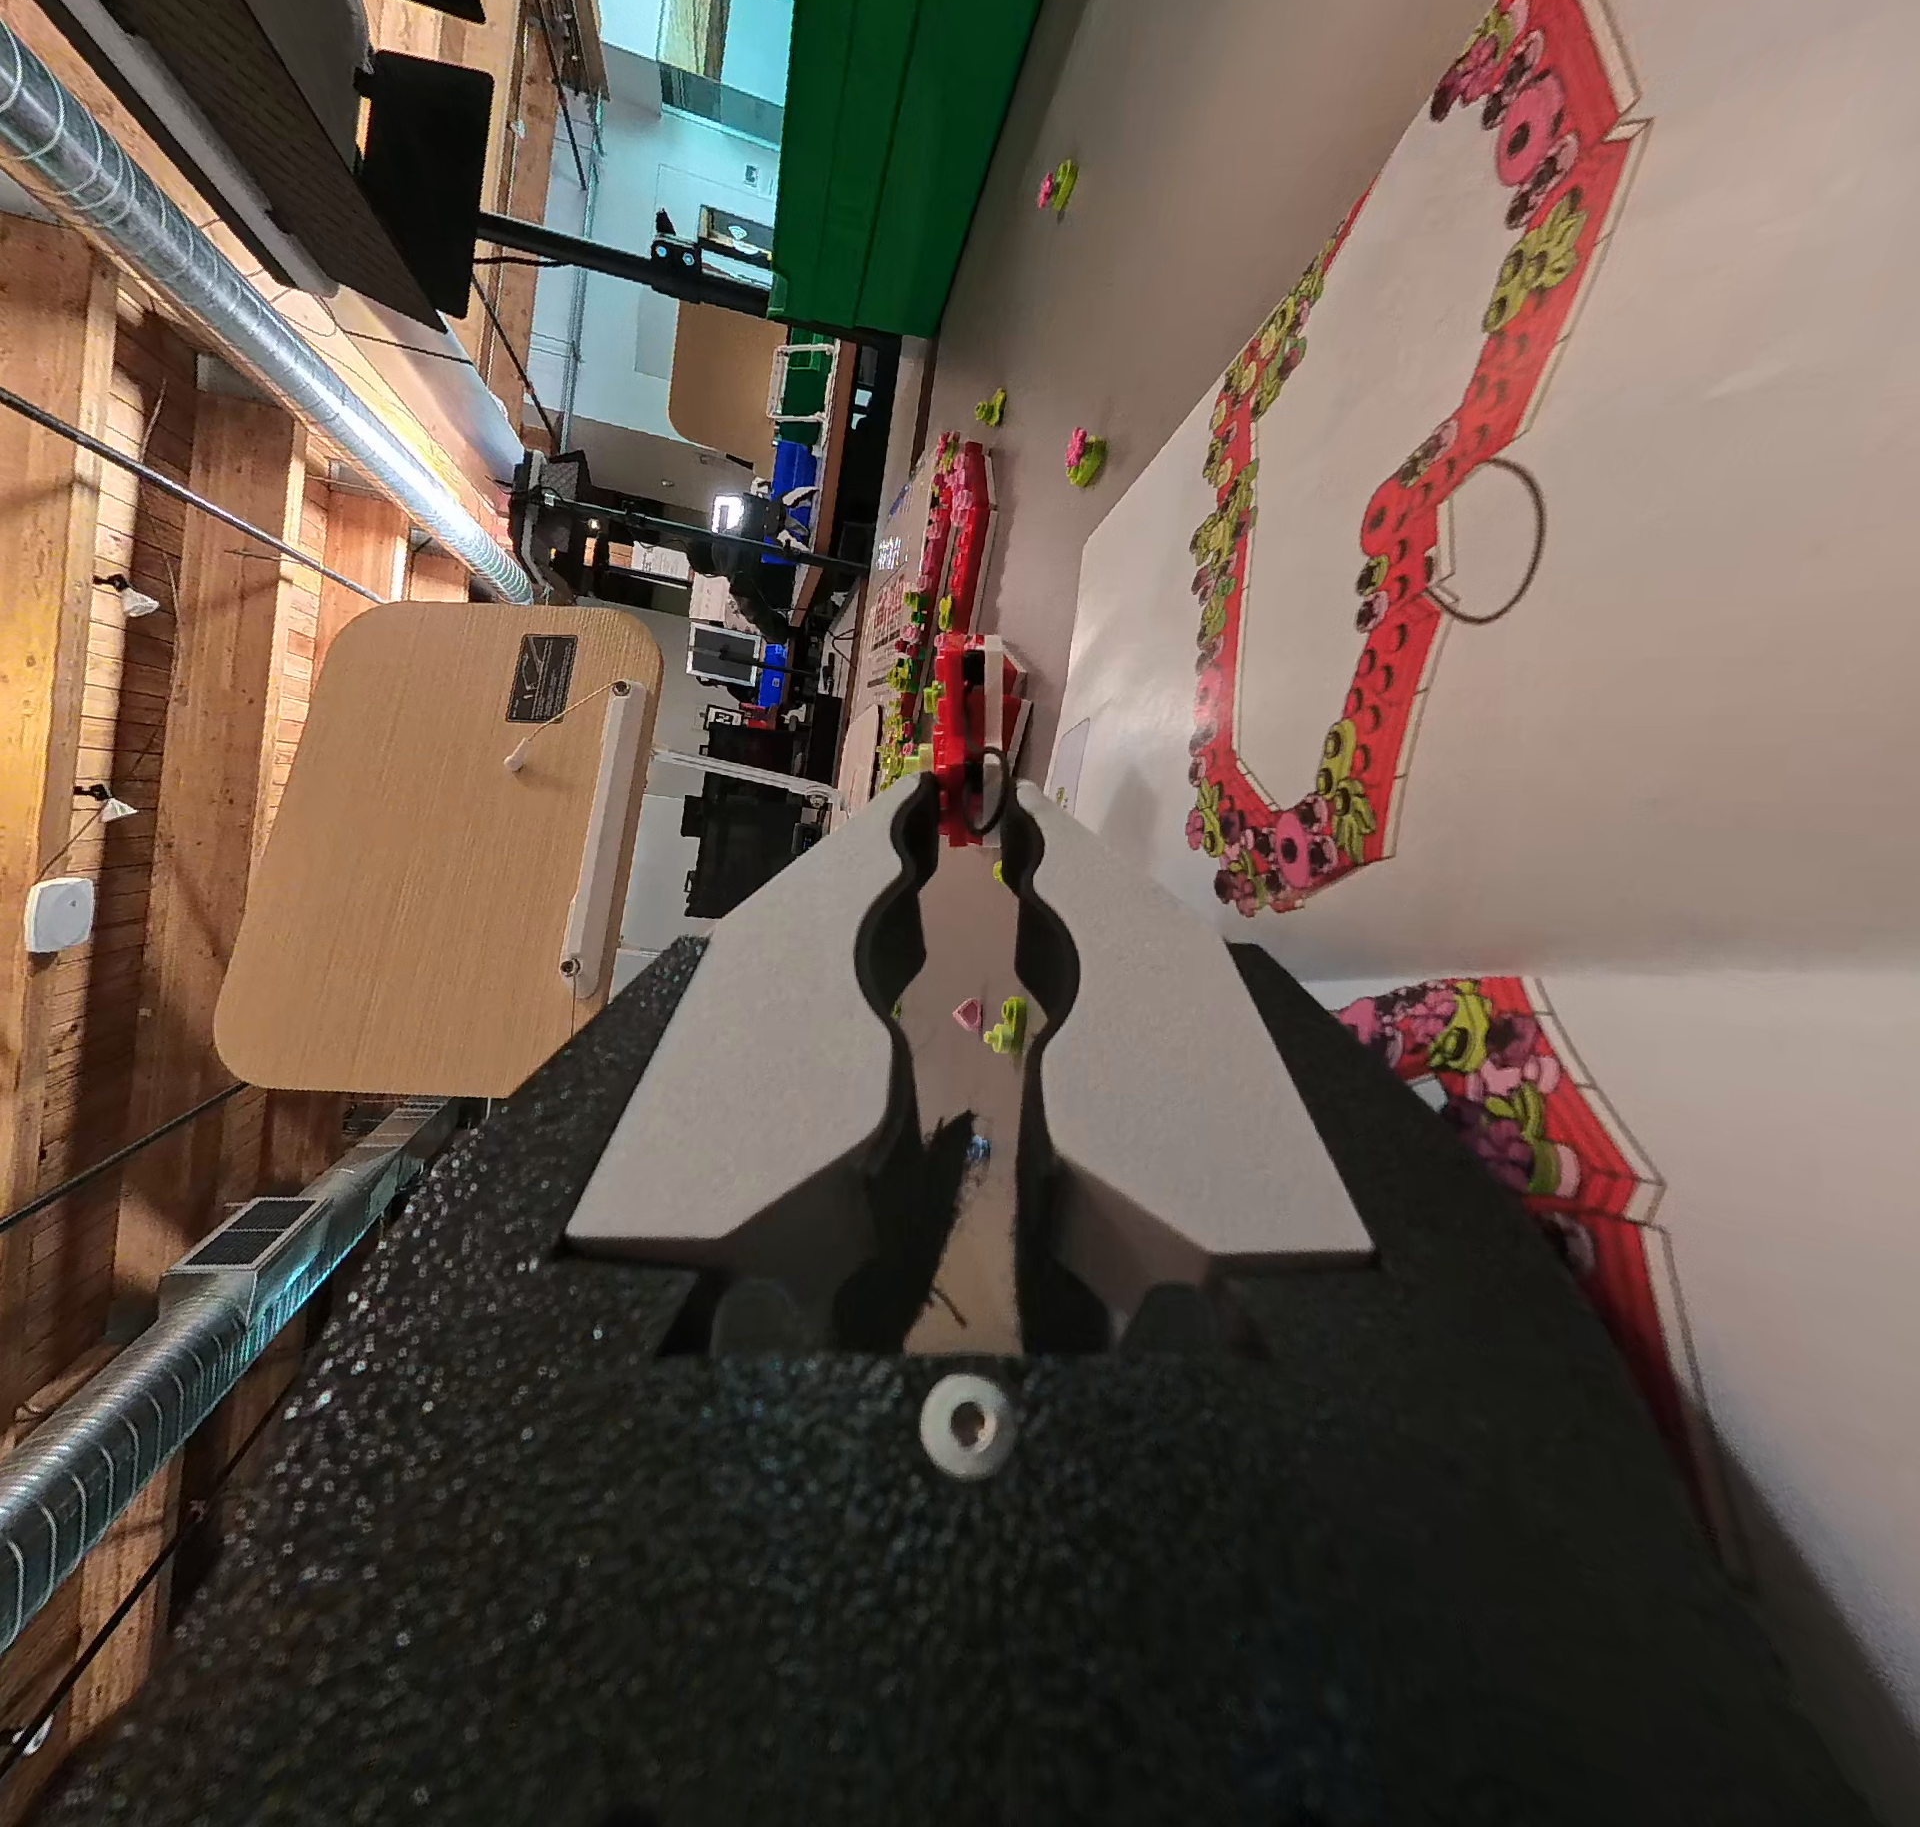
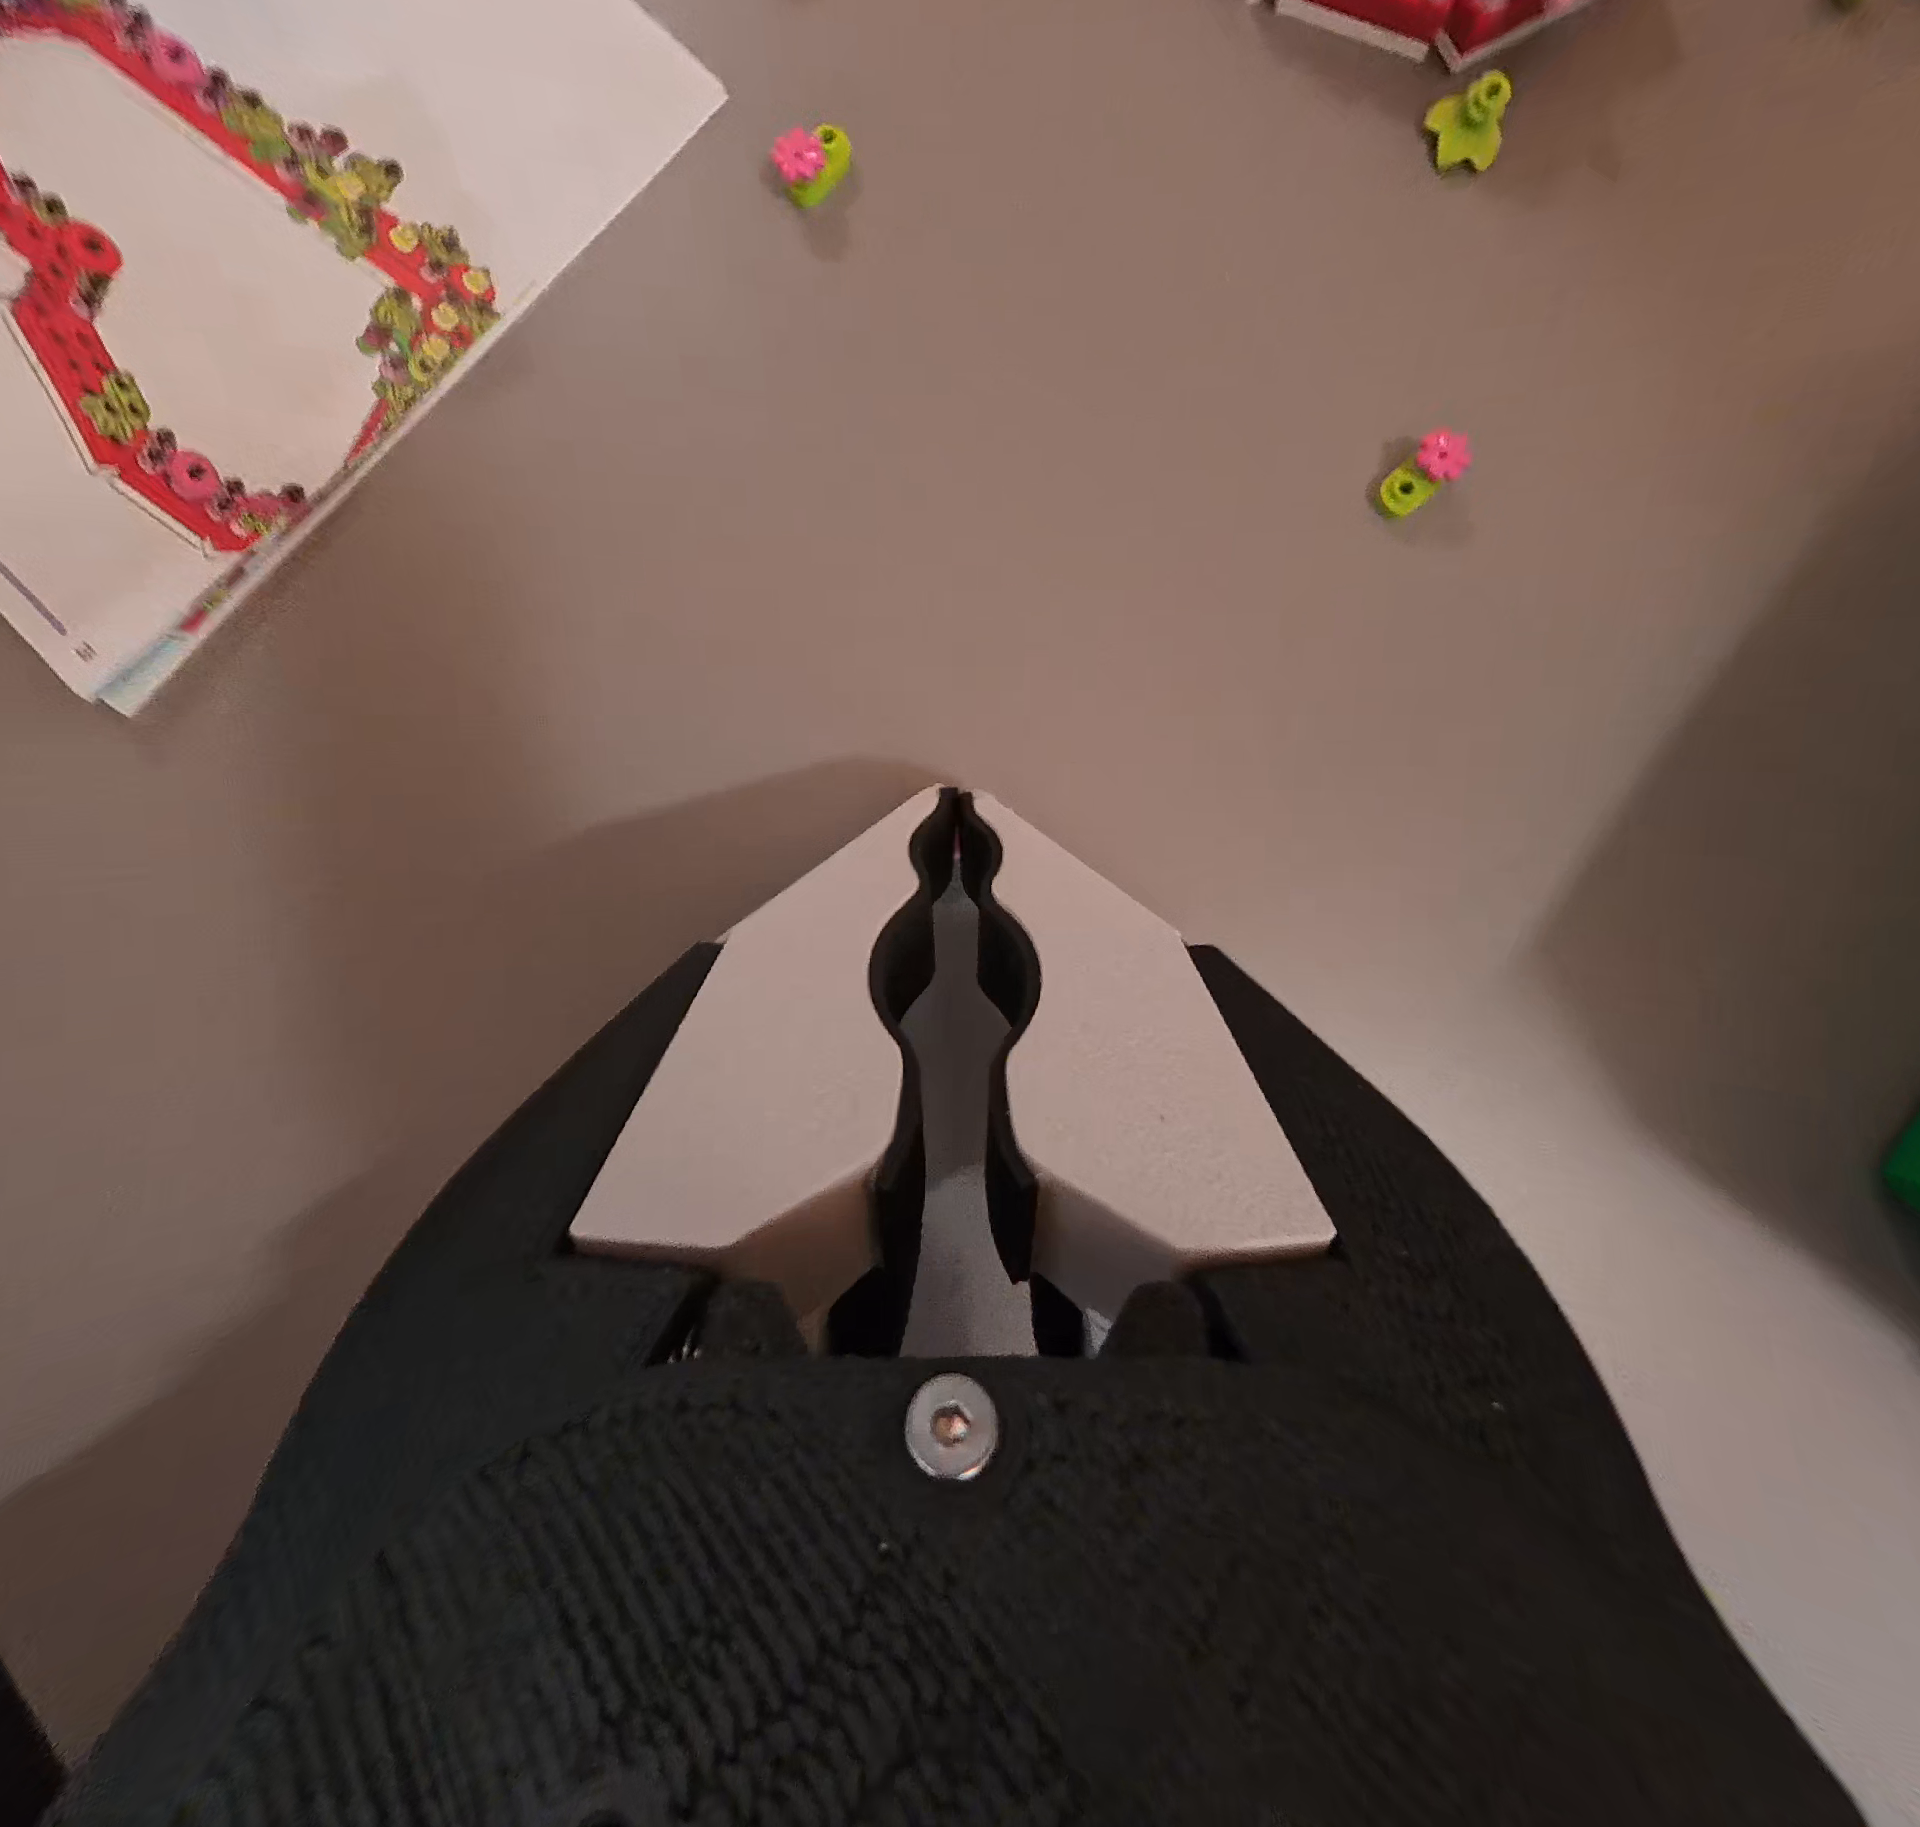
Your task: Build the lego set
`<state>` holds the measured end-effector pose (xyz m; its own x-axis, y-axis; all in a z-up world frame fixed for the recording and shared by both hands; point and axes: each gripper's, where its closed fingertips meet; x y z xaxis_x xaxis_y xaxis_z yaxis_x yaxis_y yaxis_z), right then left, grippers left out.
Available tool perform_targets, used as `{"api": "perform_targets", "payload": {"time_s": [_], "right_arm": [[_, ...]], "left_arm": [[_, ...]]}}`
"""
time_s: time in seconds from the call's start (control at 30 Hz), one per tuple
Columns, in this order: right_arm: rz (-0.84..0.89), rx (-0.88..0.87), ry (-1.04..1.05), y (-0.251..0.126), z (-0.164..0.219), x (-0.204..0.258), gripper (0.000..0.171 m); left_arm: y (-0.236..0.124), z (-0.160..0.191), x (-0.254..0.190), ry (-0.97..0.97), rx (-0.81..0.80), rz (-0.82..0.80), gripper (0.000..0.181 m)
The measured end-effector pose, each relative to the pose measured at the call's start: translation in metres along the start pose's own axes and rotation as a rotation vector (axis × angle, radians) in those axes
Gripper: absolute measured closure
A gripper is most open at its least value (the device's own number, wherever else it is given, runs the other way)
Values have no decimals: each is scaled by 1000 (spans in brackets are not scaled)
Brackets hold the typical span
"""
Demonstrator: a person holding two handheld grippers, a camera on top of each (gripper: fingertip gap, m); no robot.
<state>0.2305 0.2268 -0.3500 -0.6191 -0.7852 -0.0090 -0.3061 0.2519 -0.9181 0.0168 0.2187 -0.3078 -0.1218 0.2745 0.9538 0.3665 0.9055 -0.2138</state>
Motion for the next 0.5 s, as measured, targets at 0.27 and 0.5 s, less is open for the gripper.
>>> {"api": "perform_targets", "payload": {"time_s": [0.27, 0.5], "right_arm": [[-83, -114, 187, -18, 0, -14, 167], [12, -1, -102, -13, 6, 0, 160]], "left_arm": [[0, -1, -1, 2, -3, 6, 171], [1, -2, -3, 11, -5, 11, 171]]}}
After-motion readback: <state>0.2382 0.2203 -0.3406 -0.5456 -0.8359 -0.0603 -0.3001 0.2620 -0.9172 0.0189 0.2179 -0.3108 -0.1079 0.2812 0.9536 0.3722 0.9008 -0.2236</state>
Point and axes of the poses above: each gripper's, where its closed fingertips meet, y out along the fingers, z out of its underside, x = y × z across the jaws, and after that the axes turned 13 degrees about x, right-handed
